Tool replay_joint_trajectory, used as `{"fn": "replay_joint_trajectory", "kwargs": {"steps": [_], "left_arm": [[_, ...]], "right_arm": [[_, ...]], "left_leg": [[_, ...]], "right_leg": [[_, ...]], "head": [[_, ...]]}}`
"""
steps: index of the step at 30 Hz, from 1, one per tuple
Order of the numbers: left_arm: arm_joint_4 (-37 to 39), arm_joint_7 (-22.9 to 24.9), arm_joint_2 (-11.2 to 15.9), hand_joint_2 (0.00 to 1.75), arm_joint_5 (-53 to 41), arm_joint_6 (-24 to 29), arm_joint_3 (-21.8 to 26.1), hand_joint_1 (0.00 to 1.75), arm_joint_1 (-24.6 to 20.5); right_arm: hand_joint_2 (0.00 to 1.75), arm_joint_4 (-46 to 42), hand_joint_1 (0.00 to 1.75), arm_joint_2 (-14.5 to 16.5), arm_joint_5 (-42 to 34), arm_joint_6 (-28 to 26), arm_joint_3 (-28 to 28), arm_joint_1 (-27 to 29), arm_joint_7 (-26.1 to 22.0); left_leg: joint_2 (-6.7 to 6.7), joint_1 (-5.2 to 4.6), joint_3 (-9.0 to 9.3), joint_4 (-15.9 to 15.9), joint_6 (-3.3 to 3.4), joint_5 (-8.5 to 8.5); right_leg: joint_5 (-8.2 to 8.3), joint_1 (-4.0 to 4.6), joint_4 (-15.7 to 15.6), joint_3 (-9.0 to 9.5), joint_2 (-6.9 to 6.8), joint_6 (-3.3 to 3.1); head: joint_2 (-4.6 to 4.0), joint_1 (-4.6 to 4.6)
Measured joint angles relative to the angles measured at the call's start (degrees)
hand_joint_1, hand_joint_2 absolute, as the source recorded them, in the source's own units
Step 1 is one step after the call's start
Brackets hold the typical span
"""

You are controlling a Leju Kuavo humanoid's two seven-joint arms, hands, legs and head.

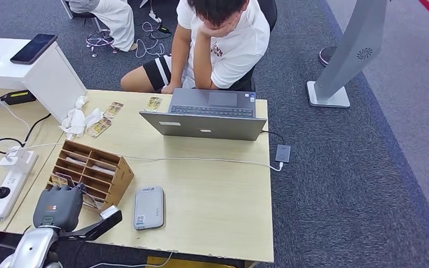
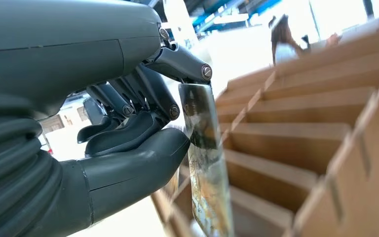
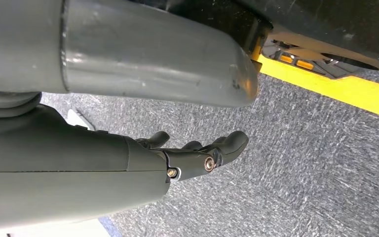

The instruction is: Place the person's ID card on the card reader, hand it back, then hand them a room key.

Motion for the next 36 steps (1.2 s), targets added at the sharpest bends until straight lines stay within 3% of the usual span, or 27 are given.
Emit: {"fn": "replay_joint_trajectory", "kwargs": {"steps": [9, 18, 21, 24, 30, 36], "left_arm": [[-10.1, -3.2, 1.4, 1.75, 0.5, 6.5, -1.4, 1.75, -0.2], [-16.7, -4.7, 3.0, 1.75, 3.2, 9.8, -3.5, 1.75, -4.0], [-16.9, -4.5, 3.1, 1.75, 4.9, 9.4, -4.3, 1.75, -8.7], [-14.5, -3.4, 2.9, 1.75, 4.8, 8.5, -4.7, 1.75, -16.1], [1.6, -2.0, 1.8, 1.75, 2.5, 11.5, -5.0, 1.75, -33.2], [16.4, -2.1, 1.4, 1.75, -0.3, 14.0, -5.0, 1.75, -43.2]], "right_arm": [[0.0, 0.0, 0.0, 0.0, -1.4, -0.3, -1.4, 0.2, -0.9], [0.0, 0.0, 0.0, 0.0, -1.6, -0.3, -2.6, 0.2, -1.1], [0.0, 0.0, 0.0, 0.0, -0.9, 0.1, -2.6, 0.2, -1.1], [0.0, 0.0, 0.0, 0.0, 0.9, 1.0, -2.6, 0.0, -0.9], [0.0, 0.0, 0.0, 0.0, 3.9, 3.0, -1.4, -0.6, -0.3], [0.0, 0.0, 0.0, -0.1, 4.6, 4.3, -0.7, -0.8, -0.6]], "left_leg": [[0.0, 0.0, 0.0, 0.0, 0.0, 0.0], [-0.02, 0.0, 0.02, 0.0, -0.02, 0.03], [-0.09, 0.0, 0.03, 0.0, -0.04, 0.06], [-0.14, 0.0, 0.03, 0.0, -0.06, 0.14], [-0.1, 0.01, 0.01, 0.0, -0.14, 0.36], [-0.03, 0.01, -0.01, 0.0, -0.15, 0.36]], "right_leg": [[0.0, 0.0, 0.0, -0.02, 0.0, 0.0], [0.0, 0.0, 0.0, -0.06, -0.04, -0.01], [0.01, 0.0, 0.0, -0.01, -0.08, -0.01], [0.05, 0.0, 0.0, 0.0, -0.15, -0.03], [0.29, 0.01, 0.0, -0.03, -0.1, -0.11], [0.32, 0.01, 0.0, -0.1, -0.01, -0.11]], "head": [[0.0, -0.01], [0.0, 0.0], [0.01, 0.0], [0.01, 0.0], [-0.01, -0.01], [-0.01, 0.0]]}}
